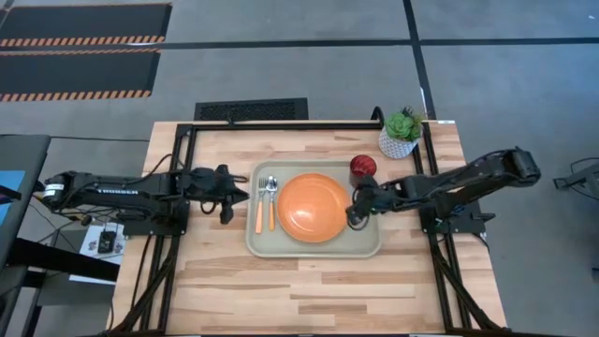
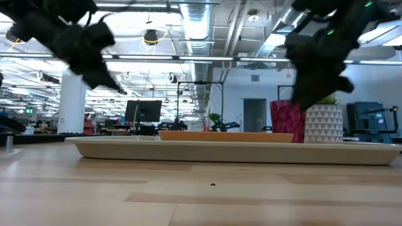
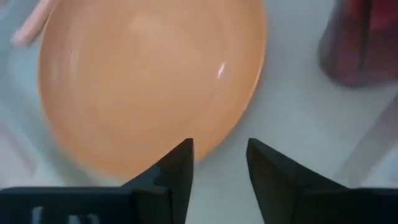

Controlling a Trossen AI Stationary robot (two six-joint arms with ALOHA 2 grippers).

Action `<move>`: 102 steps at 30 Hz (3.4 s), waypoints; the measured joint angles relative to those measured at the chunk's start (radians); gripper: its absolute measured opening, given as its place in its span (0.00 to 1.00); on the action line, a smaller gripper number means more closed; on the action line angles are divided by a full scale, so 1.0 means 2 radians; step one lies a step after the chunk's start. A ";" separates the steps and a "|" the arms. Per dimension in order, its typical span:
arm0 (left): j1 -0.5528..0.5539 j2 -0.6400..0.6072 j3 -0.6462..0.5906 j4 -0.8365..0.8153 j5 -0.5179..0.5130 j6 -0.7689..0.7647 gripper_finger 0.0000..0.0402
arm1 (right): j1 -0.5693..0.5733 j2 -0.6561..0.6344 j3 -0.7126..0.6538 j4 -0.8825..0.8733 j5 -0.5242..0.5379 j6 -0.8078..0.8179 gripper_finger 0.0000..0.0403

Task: Pick and place plate/cup/fork/spoon on tray
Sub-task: Adjust the light brown serving tray, then return to Home Position

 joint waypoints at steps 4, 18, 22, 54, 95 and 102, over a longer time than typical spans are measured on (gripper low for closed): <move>-0.007 0.009 0.000 -0.092 -0.011 -0.034 0.08 | 0.044 -0.038 0.000 -0.081 -0.006 0.006 0.29; -0.037 0.112 0.000 -0.160 -0.079 -0.184 0.08 | 0.074 -0.035 -0.068 -0.212 -0.006 0.181 0.03; -0.037 0.127 0.000 -0.145 -0.093 -0.208 0.08 | 0.034 -0.037 -0.095 -0.183 0.007 0.172 0.02; -0.057 0.151 0.000 -0.113 -0.085 -0.273 0.08 | -0.102 0.044 -0.100 0.000 -0.009 -0.028 0.02; -0.085 0.103 0.000 -0.181 -0.090 -0.290 0.08 | -0.066 0.024 -0.100 -0.034 -0.013 -0.024 0.03; -0.053 0.035 0.000 -0.193 -0.099 -0.222 0.08 | -0.067 -0.036 -0.100 -0.085 -0.013 -0.090 0.04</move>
